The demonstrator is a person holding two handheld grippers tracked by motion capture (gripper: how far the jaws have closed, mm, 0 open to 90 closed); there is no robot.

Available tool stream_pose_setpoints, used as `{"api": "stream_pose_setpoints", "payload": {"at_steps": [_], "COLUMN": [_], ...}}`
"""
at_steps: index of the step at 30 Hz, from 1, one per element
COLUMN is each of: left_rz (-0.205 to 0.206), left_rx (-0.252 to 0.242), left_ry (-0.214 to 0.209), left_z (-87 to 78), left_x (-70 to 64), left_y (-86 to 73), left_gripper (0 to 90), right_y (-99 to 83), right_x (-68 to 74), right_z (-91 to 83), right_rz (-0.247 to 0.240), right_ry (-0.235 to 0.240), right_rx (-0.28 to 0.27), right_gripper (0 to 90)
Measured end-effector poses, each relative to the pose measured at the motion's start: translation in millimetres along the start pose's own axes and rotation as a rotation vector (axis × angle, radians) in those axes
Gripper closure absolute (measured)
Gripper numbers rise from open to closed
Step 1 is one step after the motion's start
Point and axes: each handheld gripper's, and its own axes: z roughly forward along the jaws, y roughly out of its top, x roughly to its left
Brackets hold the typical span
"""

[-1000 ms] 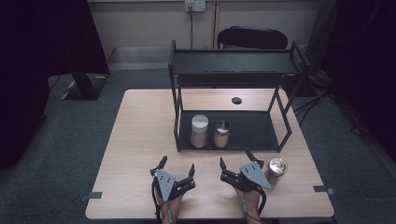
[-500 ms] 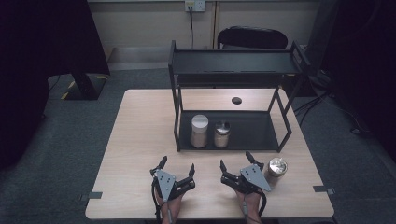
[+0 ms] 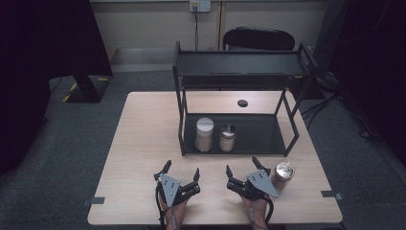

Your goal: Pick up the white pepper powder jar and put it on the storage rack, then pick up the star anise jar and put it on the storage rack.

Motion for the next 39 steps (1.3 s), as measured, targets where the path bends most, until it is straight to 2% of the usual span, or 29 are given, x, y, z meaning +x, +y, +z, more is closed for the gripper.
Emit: {"api": "stream_pose_setpoints", "payload": {"at_steps": [14,25,28,32,36,39], "left_rz": [0.0,0.0,0.0,-0.001,-0.001,-0.001], "left_rx": [0.001,0.002,0.002,0.002,0.002,0.002], "left_ry": [0.0,0.001,0.0,0.001,0.001,0.001], "left_z": [0.1,0.1,0.2,0.2,0.2,0.3], "left_x": [0.0,-0.1,-0.1,-0.3,-0.2,-0.3], "left_y": [0.2,0.3,0.3,0.3,0.3,0.4], "left_gripper": [1.1,1.1,1.1,1.1,1.2,1.2], "right_y": [1.4,21.9,27.8,30.0,33.2,37.1], "right_x": [-0.4,-0.6,-1.6,1.5,0.3,1.3], "right_z": [0.1,-9.2,-11.2,-13.3,-14.0,-15.1], "right_rz": [-0.007,-0.009,-0.013,-0.042,-0.024,-0.032], "right_ry": [0.006,0.019,0.037,0.051,0.079,0.08], "right_rx": [0.002,-0.039,-0.041,-0.056,-0.058,-0.053], "right_gripper": [3.7,3.3,3.2,3.1,3.1,3.2]}}
